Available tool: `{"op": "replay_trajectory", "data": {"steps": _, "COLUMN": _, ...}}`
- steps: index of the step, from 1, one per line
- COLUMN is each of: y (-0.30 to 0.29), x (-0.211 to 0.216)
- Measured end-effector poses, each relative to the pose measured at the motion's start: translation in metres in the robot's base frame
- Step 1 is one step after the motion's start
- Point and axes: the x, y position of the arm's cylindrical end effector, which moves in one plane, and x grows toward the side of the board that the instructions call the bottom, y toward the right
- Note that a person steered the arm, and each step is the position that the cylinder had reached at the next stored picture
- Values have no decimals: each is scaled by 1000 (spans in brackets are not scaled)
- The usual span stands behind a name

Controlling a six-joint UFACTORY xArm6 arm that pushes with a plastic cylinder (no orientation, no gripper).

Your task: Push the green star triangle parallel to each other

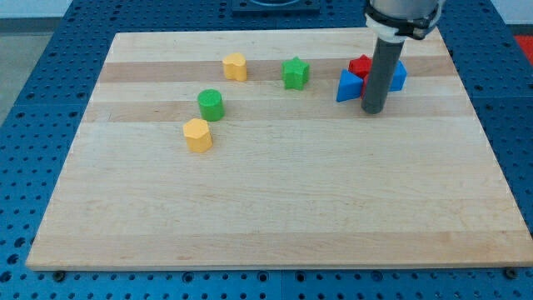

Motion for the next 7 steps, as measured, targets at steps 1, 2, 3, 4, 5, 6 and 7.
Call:
{"op": "replay_trajectory", "data": {"steps": 1, "y": 0, "x": 4}}
{"op": "replay_trajectory", "data": {"steps": 2, "y": -40, "x": 50}}
{"op": "replay_trajectory", "data": {"steps": 3, "y": -84, "x": 44}}
{"op": "replay_trajectory", "data": {"steps": 4, "y": -87, "x": -1}}
{"op": "replay_trajectory", "data": {"steps": 5, "y": -68, "x": -8}}
{"op": "replay_trajectory", "data": {"steps": 6, "y": -63, "x": -10}}
{"op": "replay_trajectory", "data": {"steps": 7, "y": -60, "x": -11}}
